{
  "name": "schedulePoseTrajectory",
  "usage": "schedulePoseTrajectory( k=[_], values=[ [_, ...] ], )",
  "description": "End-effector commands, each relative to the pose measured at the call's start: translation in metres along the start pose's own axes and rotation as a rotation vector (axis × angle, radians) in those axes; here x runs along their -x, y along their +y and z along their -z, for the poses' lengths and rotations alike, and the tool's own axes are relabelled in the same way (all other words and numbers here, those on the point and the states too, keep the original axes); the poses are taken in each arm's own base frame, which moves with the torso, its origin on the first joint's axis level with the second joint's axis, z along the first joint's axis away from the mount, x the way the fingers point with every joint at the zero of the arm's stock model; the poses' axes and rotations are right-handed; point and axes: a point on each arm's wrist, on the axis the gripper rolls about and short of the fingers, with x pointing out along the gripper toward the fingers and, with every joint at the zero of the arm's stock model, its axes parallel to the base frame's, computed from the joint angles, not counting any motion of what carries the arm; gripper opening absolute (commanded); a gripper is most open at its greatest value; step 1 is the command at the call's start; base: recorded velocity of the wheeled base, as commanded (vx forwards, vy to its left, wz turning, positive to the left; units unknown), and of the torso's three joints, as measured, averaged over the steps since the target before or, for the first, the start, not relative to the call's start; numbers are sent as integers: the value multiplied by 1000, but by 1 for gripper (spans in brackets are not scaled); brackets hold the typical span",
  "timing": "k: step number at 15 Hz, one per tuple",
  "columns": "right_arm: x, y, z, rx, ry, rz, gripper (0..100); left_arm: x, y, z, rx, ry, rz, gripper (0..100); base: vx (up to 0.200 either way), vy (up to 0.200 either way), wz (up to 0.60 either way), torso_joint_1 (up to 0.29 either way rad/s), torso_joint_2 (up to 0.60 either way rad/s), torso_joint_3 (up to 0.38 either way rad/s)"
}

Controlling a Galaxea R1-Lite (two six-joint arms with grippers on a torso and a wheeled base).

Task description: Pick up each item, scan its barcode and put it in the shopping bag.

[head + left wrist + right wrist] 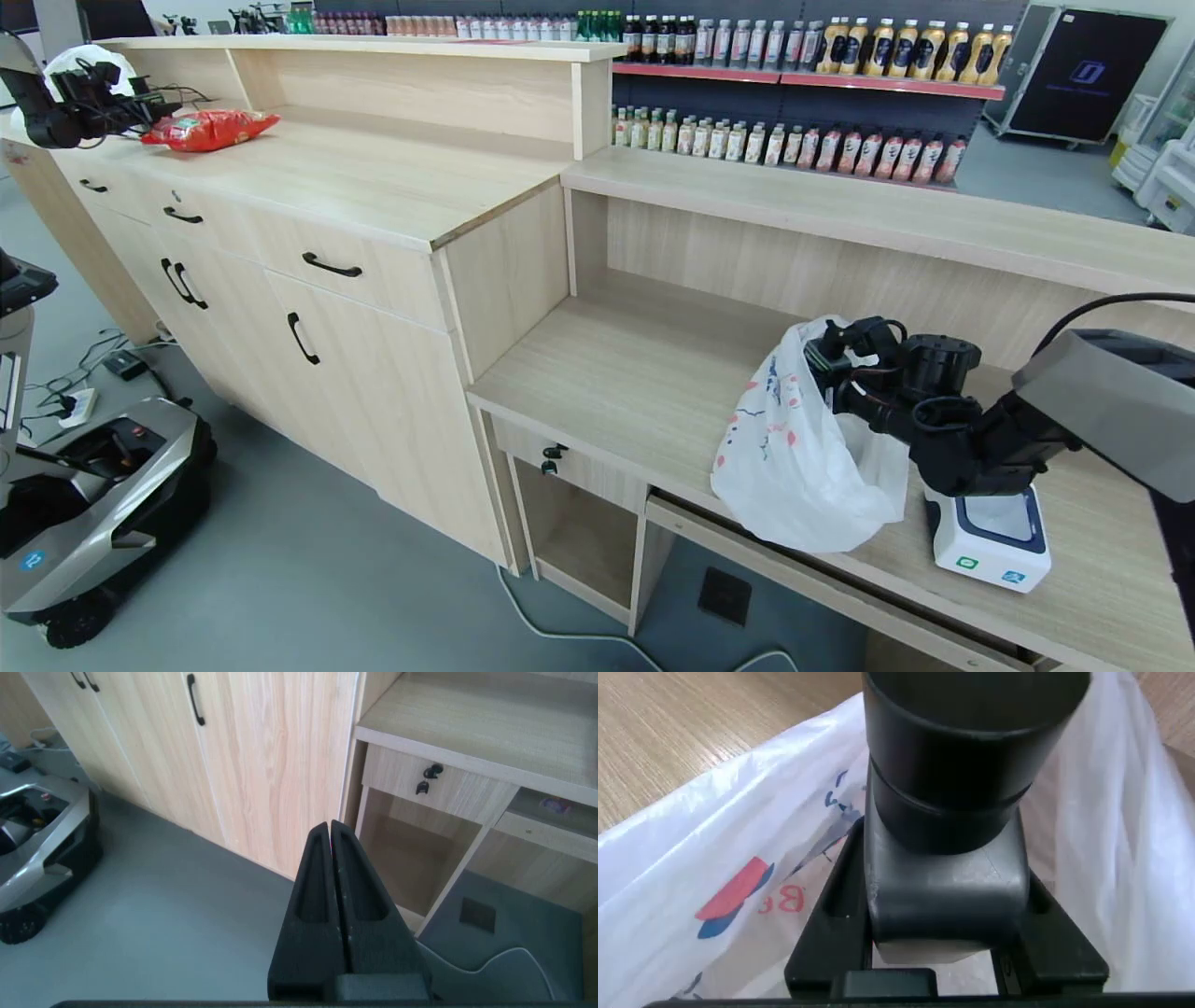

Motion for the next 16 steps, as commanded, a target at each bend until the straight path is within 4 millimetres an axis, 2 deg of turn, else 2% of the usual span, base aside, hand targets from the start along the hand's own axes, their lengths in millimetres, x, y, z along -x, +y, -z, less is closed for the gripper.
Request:
schedulePoseTrajectory(
  k=[1, 6, 8, 9, 15, 16],
  values=[
    [-12, 1, 15, 0, 10, -10, 0, 0, 0, 0, 0, 0, -1, 0, 0, 0, 0, 0, 0, 0],
    [-24, 3, 24, -1, 8, -25, 0, 0, 0, 0, 1, 0, -1, 0, 0, 0, 0, 0, 0, 0],
    [-26, 10, 26, 0, 4, -63, 0, 0, 0, 0, 0, 0, -1, 0, 0, 0, 0, 0, 0, 0],
    [-27, 13, 26, 1, 5, -69, 100, 0, 0, 0, 1, 0, -1, 0, 0, 0, 0, 0, 0, 0],
    [-27, 14, 24, 2, -1, -78, 100, 0, 0, 0, 0, 0, -1, 0, 0, 0, 0, 0, 0, 0],
    [-25, 13, 15, 6, -17, -76, 100, 0, 0, 0, 0, 0, -1, 0, 0, 0, 0, 0, 0, 0]
  ],
)
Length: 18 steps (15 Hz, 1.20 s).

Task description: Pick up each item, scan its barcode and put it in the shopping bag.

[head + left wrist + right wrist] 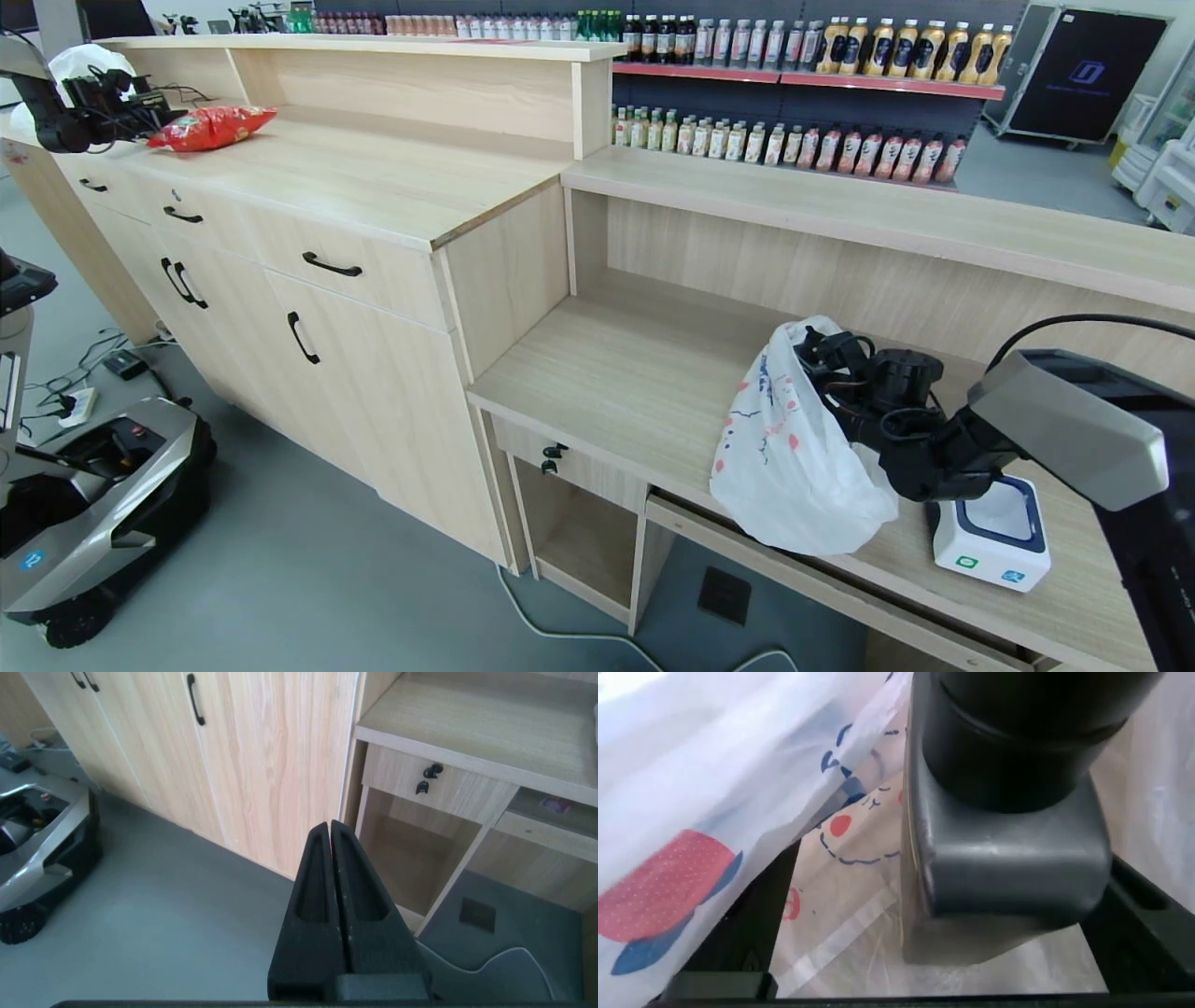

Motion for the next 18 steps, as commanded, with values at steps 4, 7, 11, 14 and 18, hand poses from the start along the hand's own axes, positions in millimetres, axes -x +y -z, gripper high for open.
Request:
schedulePoseTrajectory(
  k=[4, 7, 11, 14, 18],
  values=[
    [32, 1, -72, 36, -116, 10, 100, 0, 0, 0, 0, 0, 0, 0, 0, 0, 0, 0, 0, 0],
    [78, -5, -103, 71, -130, 52, 100, 0, 0, 0, 1, 0, 0, 0, 0, 0, 0, 0, 0, 0],
    [128, -8, -85, 107, -8, 84, 100, 0, 0, 0, 0, 0, 0, 0, 0, 0, 0, 0, 0, 0],
    [139, -5, -88, 116, -2, 86, 100, 0, 0, 0, 1, 0, 0, 0, 0, 0, 0, 0, 0, 0],
    [161, 1, -99, 121, -18, 89, 100, 0, 0, 0, 1, 0, 0, 0, 0, 0, 0, 0, 0, 0]
  ],
)
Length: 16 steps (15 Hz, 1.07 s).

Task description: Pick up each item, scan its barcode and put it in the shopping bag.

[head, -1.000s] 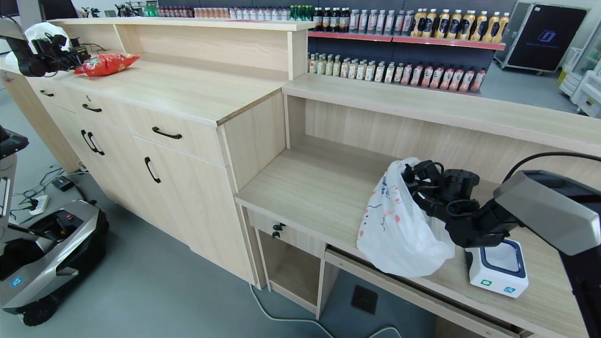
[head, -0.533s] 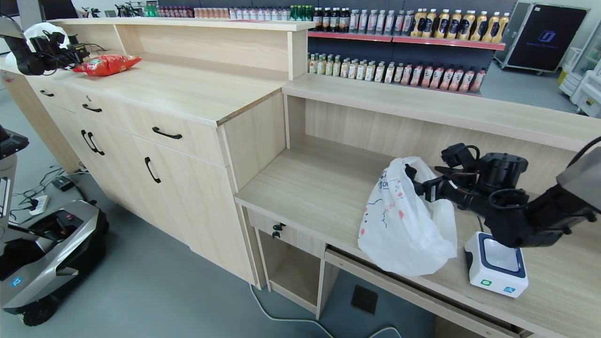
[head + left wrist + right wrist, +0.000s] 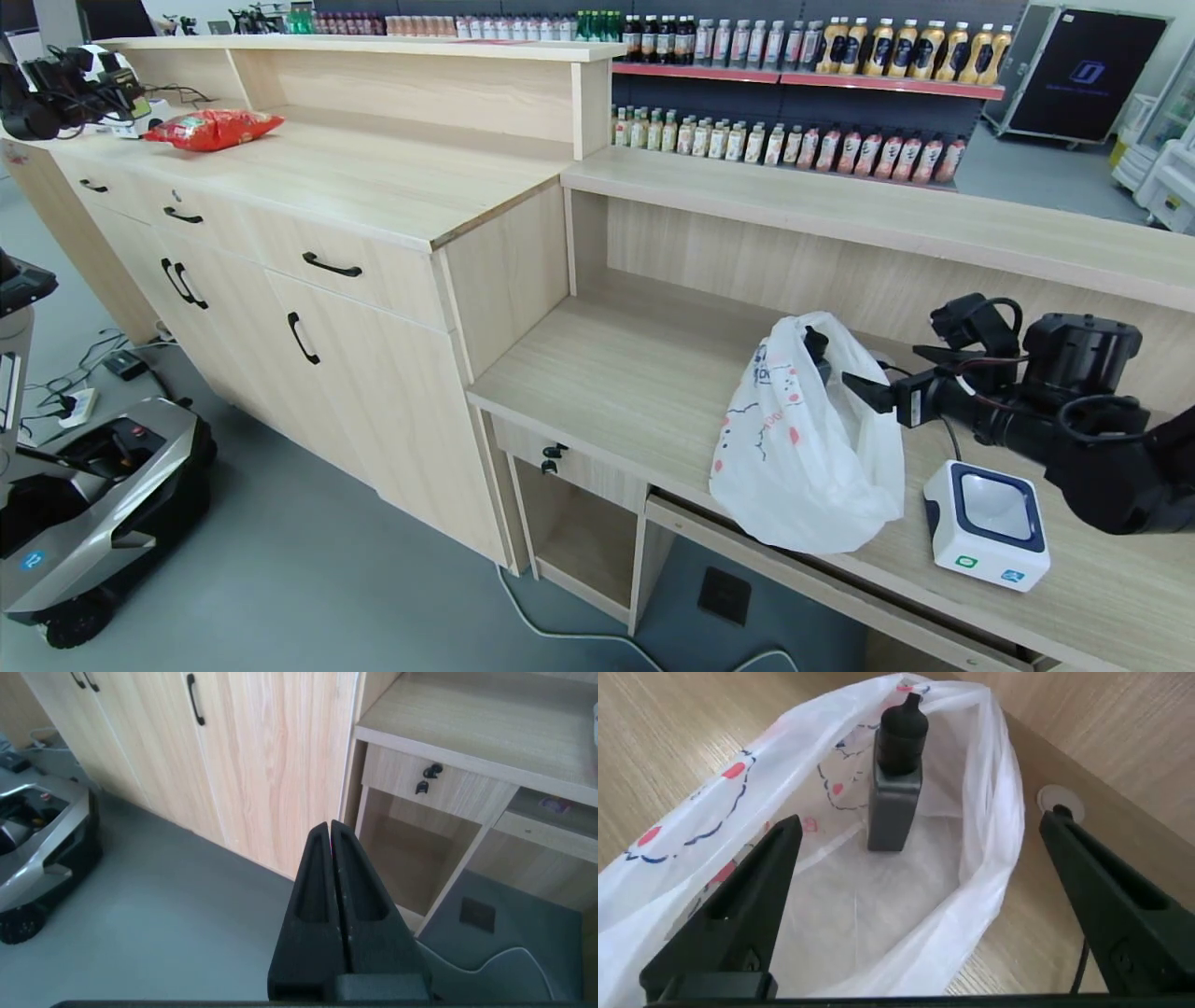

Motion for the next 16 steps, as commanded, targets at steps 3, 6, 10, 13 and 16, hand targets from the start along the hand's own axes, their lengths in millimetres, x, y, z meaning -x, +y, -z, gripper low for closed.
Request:
schedulePoseTrajectory(
  k=[3, 6, 10, 13, 16],
  values=[
    [65, -25, -47, 36, -121, 146, 100, 0, 0, 0, 1, 0, 0, 0, 0, 0, 0, 0, 0, 0],
    [132, -54, -44, -2, 9, 318, 100, 0, 0, 0, 1, 0, 0, 0, 0, 0, 0, 0, 0, 0],
    [203, -74, -30, 35, 170, 560, 100, 0, 0, 0, 1, 0, 0, 0, 0, 0, -450, 2, 3, 3],
    [229, -87, -16, -36, 313, 755, 100, 0, 0, 0, 1, 0, 0, 0, 0, 0, -600, -4, 1, 4],
    [237, -91, 1, -111, 435, 812, 100, 0, 0, 0, -1, 0, 0, 0, 0, 0, -600, -1, 2, 2]
  ],
)
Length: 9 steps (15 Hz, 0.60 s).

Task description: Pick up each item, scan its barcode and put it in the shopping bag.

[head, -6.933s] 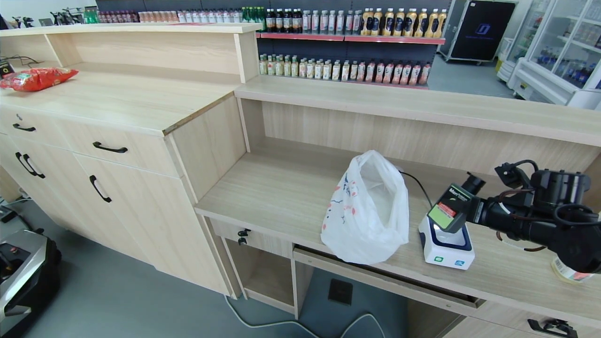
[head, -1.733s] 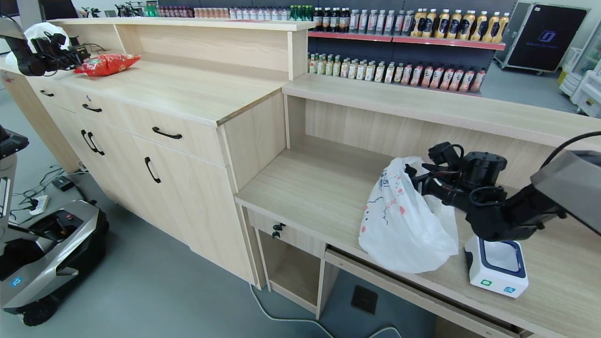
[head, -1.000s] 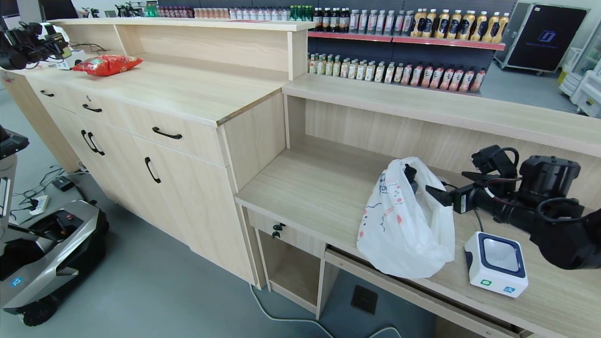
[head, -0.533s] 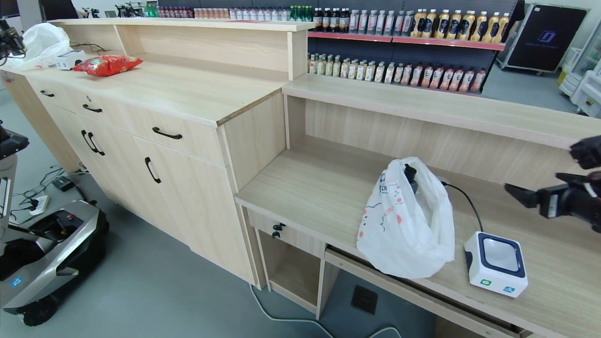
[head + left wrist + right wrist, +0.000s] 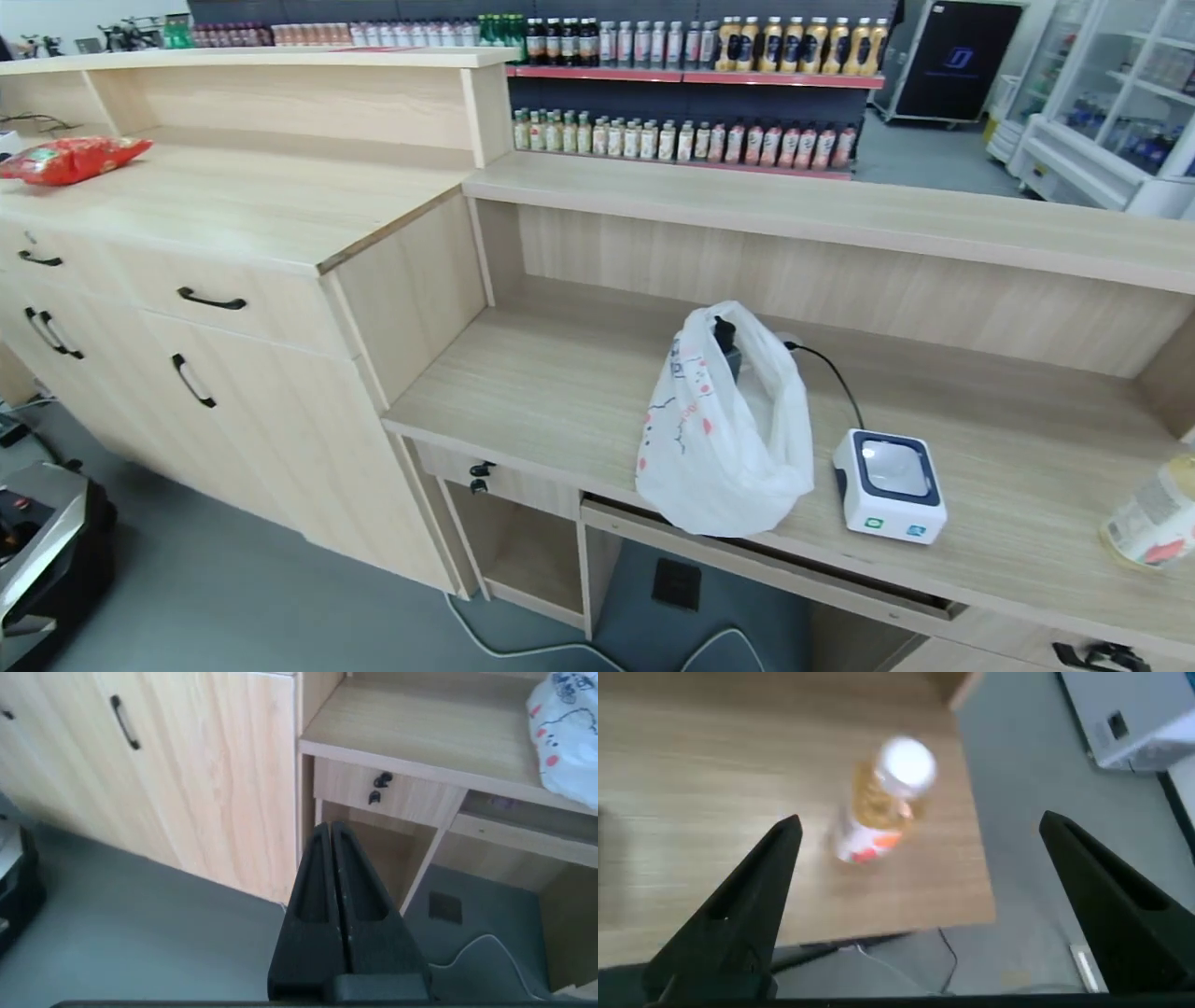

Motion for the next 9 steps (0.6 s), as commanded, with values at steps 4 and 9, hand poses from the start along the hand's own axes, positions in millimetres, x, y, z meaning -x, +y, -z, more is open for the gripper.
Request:
schedulePoseTrajectory(
  k=[4, 9],
  values=[
    [-28, -4, 11, -160, 7, -76, 100, 0, 0, 0, -1, 0, 0, 0, 0, 0, -300, 0, 1, 4],
    [-88, 14, 31, -166, -60, -359, 100, 0, 0, 0, -1, 0, 0, 0, 0, 0, 0, 0, 0, 0]
  ],
)
